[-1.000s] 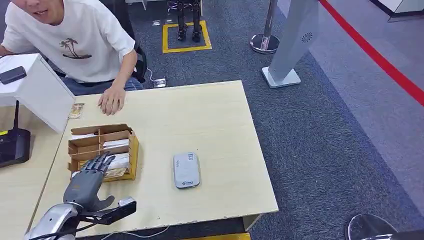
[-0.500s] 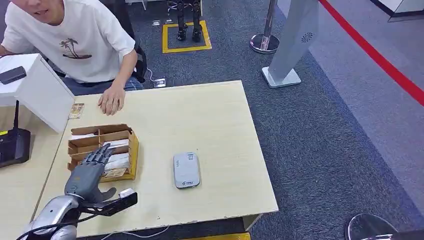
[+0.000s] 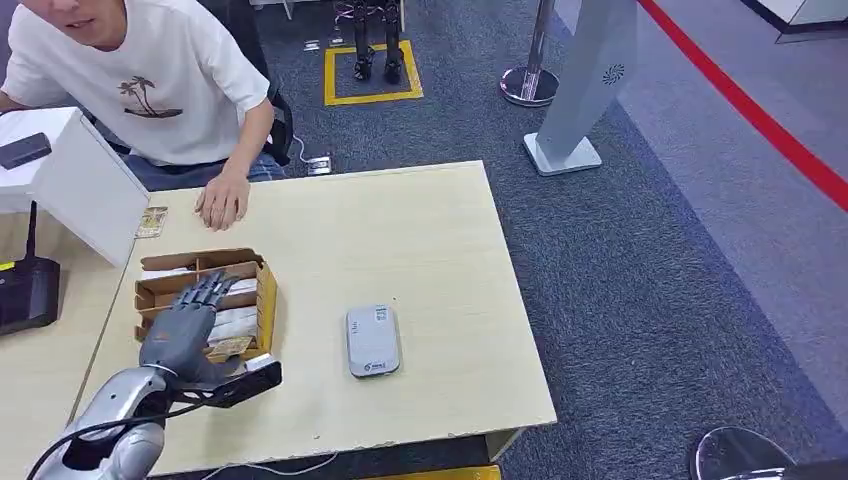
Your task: Pass the card to the sensor for recognition and then transmit it.
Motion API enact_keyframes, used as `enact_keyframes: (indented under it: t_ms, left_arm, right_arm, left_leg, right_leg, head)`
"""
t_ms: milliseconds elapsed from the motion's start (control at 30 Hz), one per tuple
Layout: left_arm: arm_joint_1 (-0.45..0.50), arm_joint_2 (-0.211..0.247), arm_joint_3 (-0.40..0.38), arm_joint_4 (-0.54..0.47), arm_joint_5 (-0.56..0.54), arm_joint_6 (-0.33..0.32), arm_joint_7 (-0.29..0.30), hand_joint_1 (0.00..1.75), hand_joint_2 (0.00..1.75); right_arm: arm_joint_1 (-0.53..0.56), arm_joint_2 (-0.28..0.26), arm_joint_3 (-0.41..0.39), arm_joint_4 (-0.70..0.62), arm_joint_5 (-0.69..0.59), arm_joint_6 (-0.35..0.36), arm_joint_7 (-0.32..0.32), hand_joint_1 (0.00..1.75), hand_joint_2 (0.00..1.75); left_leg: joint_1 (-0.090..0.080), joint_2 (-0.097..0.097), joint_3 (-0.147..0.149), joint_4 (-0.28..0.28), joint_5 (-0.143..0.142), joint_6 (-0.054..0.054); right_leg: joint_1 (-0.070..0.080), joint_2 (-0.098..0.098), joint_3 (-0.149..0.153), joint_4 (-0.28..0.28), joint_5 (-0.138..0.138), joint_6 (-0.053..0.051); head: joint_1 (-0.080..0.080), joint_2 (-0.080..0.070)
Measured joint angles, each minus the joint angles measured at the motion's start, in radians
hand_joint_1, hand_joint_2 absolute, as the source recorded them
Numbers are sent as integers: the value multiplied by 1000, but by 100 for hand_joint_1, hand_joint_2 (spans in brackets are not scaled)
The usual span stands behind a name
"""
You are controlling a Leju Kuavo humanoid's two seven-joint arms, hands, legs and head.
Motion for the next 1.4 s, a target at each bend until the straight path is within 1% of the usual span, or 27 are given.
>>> enact_keyframes:
  t_ms: [500, 1067, 1400]
  left_arm:
    - [-1, 0, -11, 5, 60, -18, -9, 0, 175]
    - [-1, 1, -19, 5, 64, -18, -9, 0, 175]
    - [-1, 18, -23, 5, 64, -22, -6, 0, 175]
  right_arm:
    - [0, 0, 0, 0, 0, -1, -1, 0, 175]
    - [0, 0, 0, 0, 0, -1, 0, 0, 175]
    - [0, 0, 0, 0, 0, -1, 0, 0, 175]
  left_leg:
    - [0, 0, 0, 0, 0, 0]
    - [0, 0, 0, 0, 0, 0]
    - [0, 0, 0, 0, 0, 0]
  right_leg:
    - [0, 0, 0, 0, 0, 0]
    - [0, 0, 0, 0, 0, 0]
    - [0, 0, 0, 0, 0, 0]
  head:
    - [0, 0]
    - [0, 0]
    - [0, 0]
